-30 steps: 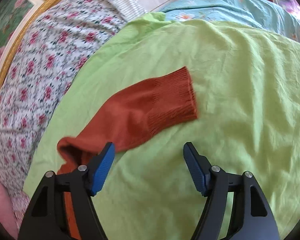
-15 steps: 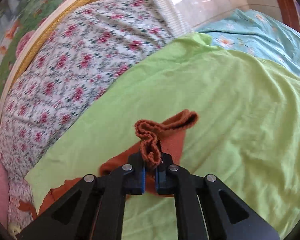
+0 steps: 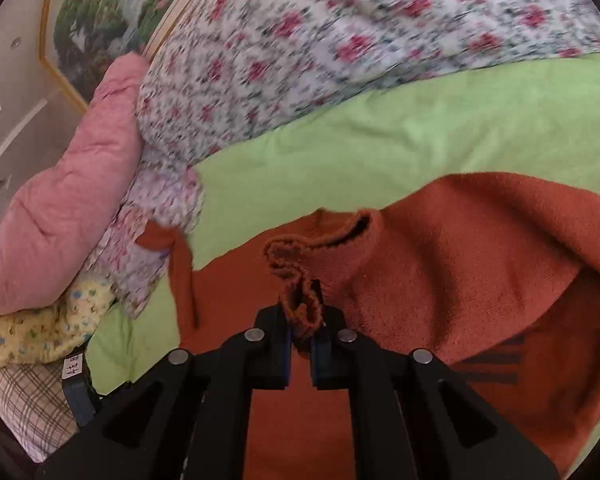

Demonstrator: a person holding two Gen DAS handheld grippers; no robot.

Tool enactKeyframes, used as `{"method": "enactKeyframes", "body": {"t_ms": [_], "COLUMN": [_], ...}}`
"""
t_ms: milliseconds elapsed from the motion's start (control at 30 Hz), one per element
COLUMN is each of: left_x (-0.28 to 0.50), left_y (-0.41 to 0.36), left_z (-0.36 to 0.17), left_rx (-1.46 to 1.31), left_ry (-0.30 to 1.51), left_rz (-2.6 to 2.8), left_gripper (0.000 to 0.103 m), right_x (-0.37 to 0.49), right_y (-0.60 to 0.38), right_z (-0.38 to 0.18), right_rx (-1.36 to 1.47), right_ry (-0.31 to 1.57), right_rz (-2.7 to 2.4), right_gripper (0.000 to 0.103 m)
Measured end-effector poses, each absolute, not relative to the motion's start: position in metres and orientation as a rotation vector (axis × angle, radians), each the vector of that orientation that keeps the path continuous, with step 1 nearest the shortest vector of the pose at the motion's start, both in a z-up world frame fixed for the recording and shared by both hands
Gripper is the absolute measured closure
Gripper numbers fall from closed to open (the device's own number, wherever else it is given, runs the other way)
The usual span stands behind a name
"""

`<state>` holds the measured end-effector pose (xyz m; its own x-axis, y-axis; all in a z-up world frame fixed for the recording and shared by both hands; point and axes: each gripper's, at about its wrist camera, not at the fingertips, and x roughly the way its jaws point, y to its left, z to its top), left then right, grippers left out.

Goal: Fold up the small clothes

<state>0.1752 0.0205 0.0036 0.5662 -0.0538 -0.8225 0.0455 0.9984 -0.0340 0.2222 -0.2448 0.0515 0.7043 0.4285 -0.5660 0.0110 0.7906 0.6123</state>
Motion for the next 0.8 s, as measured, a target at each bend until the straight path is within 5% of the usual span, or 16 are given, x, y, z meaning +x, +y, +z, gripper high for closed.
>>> {"method": "enactKeyframes", "body": {"t_ms": [367,400,467,533,800], "left_x": [0.175,0.177,0.181,0.189,0.253], "left_y": [0.051,0.052,0.053,0.052,0.05], "left_z": [0.003,0.003,0.003,0.001,-0.035], "left_rx": [-0.09,-0.096,-0.105,-0.118,-0.305], "left_ry": [0.964,0.964,0.962,0.961,1.069], "left_rz": [-0.07,-0.07,-0.074,-0.086,-0.16], "left_gripper": [0.011,0.011,0.011,0.011,0.011], "right_x": [0.28,0.283,0.282,0.27,0.196], "right_y": [-0.11,-0.109,-0.112,-0.126,-0.205], "right_z": [0.005,-0.001,-0.008,-0.008,0.017], "right_rx": [0.65,0.662,0.701,0.738,0.81], "right_ry": [0.986,1.007,1.027,0.99,0.835], "right_rz": [0.53,0.517,0.497,0.472,0.284], "right_gripper": [0.092,0.088,0.053,0.041,0.041]}}
